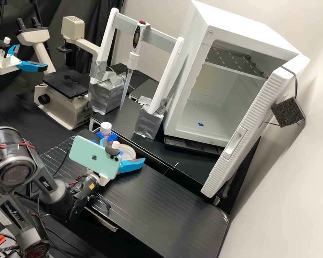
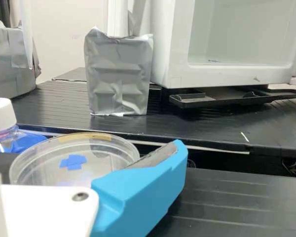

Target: Open the lid

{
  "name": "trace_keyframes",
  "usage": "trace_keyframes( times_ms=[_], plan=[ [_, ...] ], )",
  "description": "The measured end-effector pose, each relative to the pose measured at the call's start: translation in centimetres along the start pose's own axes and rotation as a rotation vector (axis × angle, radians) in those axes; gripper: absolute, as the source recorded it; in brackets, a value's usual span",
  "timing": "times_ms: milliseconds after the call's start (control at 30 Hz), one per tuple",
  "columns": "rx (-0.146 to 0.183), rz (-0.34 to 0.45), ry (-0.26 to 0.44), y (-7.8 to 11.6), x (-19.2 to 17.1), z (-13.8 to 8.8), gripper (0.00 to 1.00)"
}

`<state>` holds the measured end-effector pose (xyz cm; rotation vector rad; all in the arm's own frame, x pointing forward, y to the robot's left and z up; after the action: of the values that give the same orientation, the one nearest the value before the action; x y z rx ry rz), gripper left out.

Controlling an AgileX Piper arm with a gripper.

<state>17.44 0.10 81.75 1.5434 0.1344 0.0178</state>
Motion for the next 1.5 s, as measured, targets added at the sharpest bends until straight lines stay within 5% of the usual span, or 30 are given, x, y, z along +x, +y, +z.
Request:
trace_keyframes(
  times_ms=[300, 333, 1167, 1500],
  plan=[
    [0.008, 0.012, -0.019, 0.33, -0.18, 0.4, 1.0],
    [0.013, 0.01, -0.018, 0.31, -0.18, 0.39, 0.0],
    [0.036, 0.005, -0.006, -0.41, 0.38, -0.1, 0.0],
    [0.02, 0.008, -0.005, -0.41, 0.42, -0.01, 0.0]
  ],
)
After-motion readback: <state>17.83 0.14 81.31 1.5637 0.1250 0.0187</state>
